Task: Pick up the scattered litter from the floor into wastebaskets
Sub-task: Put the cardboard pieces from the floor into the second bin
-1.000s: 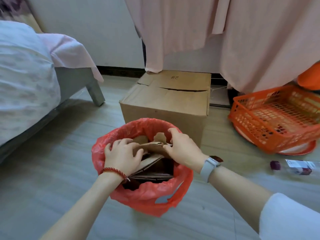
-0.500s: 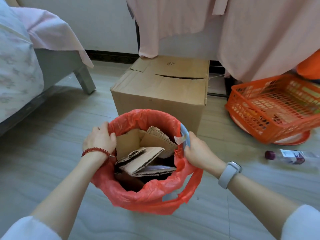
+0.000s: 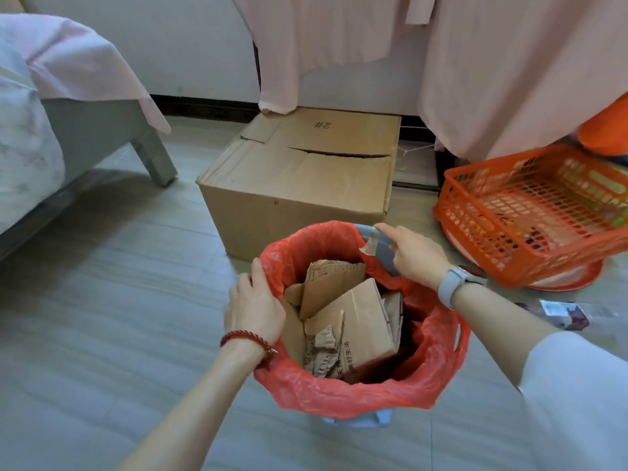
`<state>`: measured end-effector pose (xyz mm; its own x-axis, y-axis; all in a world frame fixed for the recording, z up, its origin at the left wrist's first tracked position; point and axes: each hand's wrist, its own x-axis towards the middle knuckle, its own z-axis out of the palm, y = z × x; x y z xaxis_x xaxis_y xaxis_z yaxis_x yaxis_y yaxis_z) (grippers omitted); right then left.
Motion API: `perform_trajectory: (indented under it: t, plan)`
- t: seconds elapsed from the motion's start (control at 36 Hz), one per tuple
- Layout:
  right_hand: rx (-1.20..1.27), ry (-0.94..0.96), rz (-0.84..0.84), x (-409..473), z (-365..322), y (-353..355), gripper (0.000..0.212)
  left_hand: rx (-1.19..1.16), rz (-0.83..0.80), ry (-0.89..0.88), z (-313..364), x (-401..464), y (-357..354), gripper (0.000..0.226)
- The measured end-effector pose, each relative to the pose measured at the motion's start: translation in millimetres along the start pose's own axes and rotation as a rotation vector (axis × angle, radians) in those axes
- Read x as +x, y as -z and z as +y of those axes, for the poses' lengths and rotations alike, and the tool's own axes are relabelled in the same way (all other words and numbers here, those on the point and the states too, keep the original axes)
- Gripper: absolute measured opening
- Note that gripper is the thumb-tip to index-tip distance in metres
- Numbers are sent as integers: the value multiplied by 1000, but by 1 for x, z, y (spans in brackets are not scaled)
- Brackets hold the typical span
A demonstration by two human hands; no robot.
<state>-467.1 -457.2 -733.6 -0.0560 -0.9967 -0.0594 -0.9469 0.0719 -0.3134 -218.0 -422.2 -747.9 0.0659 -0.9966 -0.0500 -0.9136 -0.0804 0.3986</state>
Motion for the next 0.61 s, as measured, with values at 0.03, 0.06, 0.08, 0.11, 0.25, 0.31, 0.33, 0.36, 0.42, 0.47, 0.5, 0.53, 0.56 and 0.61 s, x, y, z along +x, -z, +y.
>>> perform_trajectory:
  t: [0.03,0.06,0.08,0.11,0.25,0.31,0.33,0.36,0.42,0.47,0.5,0.53,0.56,0.61]
  plan:
    - [86,3,-13,3,6,4,49,61,18,18,7,0,0,65]
    - [183,11,-15,4,12,9,44,99,43,23,14,0,0,65]
    - [274,11,-8,3,18,14,40,117,74,7,22,2,2,66]
    - [356,3,14,-1,24,20,38,124,105,-36,32,4,2,66]
    - [475,-132,161,-20,90,32,32,134,121,-423,116,7,-13,61]
    - [390,-186,181,-31,125,28,33,139,46,-540,156,3,-31,64]
    - [350,-217,186,-36,145,23,33,143,-7,-567,173,3,-42,65]
    - [302,-252,176,-41,164,15,35,153,-64,-569,187,2,-53,65]
    - [169,-304,103,-51,202,-5,40,180,-157,-500,206,5,-74,64]
    - [14,-373,-2,-61,236,-25,46,187,-177,-398,214,8,-87,58]
    - [-54,-404,-52,-65,250,-33,48,176,-155,-368,215,9,-91,54]
    - [-112,-426,-105,-69,262,-41,50,163,-126,-352,214,9,-94,52]
    - [-159,-435,-150,-72,273,-47,54,150,-100,-348,213,9,-96,52]
    - [-234,-470,-232,-73,292,-59,63,129,-58,-355,210,9,-98,51]
